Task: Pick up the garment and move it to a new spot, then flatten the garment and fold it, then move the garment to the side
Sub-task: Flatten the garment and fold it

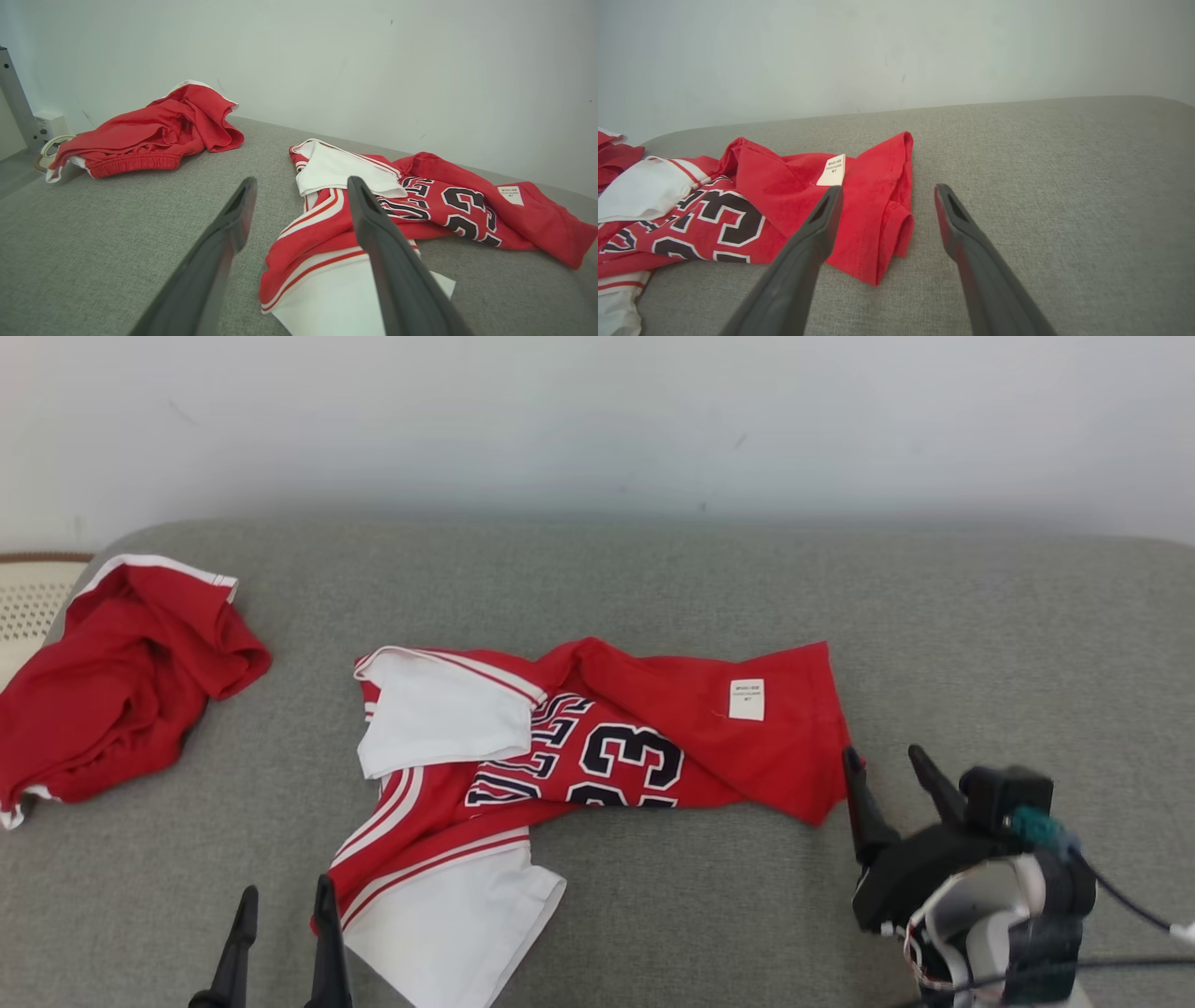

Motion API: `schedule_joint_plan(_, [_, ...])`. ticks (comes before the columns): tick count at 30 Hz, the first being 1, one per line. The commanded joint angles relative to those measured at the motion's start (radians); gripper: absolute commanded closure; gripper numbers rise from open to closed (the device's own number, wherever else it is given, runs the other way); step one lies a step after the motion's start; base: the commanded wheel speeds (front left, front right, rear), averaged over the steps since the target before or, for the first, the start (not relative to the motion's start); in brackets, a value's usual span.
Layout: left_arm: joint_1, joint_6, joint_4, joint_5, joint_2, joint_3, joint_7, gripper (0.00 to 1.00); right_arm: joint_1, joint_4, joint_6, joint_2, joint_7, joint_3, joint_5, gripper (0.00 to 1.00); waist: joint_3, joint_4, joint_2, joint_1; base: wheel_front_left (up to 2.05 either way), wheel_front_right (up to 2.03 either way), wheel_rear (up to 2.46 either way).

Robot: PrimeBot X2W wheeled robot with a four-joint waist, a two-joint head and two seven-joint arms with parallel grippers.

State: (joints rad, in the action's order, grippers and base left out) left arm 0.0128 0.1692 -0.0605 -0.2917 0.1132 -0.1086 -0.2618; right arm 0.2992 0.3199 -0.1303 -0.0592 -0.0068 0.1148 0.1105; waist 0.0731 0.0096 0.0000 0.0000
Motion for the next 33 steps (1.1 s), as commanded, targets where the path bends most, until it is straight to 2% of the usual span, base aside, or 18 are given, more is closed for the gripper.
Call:
schedule_joint_plan(1, [-0.014, -0.006, 0.008, 0.014, -0.006, 0.002, -0.004, 0.00, 0.026, 0.023, -0.001, -0.009, 0.011, -0.003, -0.005, 0.00, 0.019, 0.019, 0.0000, 0.0000, 0.00, 0.00, 0.00])
schedule_joint_plan(12, [-0.048, -0.047, 0.040, 0.032, -0.044, 0.002, -0.004, 0.00, 0.233, 0.293, -0.001, -0.048, 0.033, -0.050, 0.024, 0.00, 0.076, 0.099, 0.0000, 0.0000, 0.00, 0.00, 0.00])
schedule_joint_plan(13, [-0.053, -0.051, 0.042, 0.032, -0.045, 0.003, -0.004, 0.00, 0.247, 0.315, -0.001, -0.048, 0.025, -0.052, 0.028, 0.02, 0.078, 0.104, 0.0000, 0.0000, 0.00, 0.00, 0.00])
schedule_joint_plan(14, [-0.057, -0.053, 0.045, 0.033, -0.047, 0.006, -0.004, 0.00, 0.258, 0.339, -0.001, -0.050, 0.024, -0.051, 0.029, 0.08, 0.081, 0.108, 0.0000, 0.0000, 0.00, 0.00, 0.00])
schedule_joint_plan(17, [-0.056, -0.062, 0.054, 0.037, -0.052, 0.009, -0.004, 0.00, 0.280, 0.414, -0.001, -0.053, 0.046, -0.052, 0.032, 0.39, 0.082, 0.117, 0.0000, 0.0000, 0.00, 0.00, 0.00])
schedule_joint_plan(18, [-0.056, -0.065, 0.057, 0.038, -0.053, 0.009, -0.004, 0.00, 0.291, 0.428, -0.001, -0.052, 0.039, -0.050, 0.038, 0.56, 0.082, 0.119, 0.0000, 0.0000, 0.00, 0.00, 0.00])
schedule_joint_plan(19, [-0.059, -0.067, 0.059, 0.039, -0.055, 0.010, -0.004, 0.00, 0.299, 0.440, -0.001, -0.052, 0.030, -0.049, 0.039, 0.81, 0.082, 0.121, 0.0000, 0.0000, 0.00, 0.00, 0.00])
schedule_joint_plan(20, [-0.061, -0.068, 0.061, 0.038, -0.056, 0.010, -0.004, 0.00, 0.305, 0.454, -0.001, -0.053, 0.021, -0.044, 0.039, 1.00, 0.081, 0.122, 0.0000, 0.0000, 0.00, 0.00, 0.00])
schedule_joint_plan(26, [-0.058, -0.069, 0.073, 0.032, -0.061, 0.022, -0.004, 0.00, 0.338, 0.479, -0.001, -0.060, -0.062, -0.015, 0.053, 1.00, 0.064, 0.106, 0.0000, 0.0000, 0.00, 0.00, 0.00])
schedule_joint_plan(33, [-0.040, -0.079, 0.089, 0.035, -0.062, 0.027, -0.004, 0.00, 0.433, 0.426, -0.001, -0.066, -0.099, 0.029, 0.159, 1.00, 0.022, 0.079, 0.0000, 0.0000, 0.00, 0.00, 0.00])
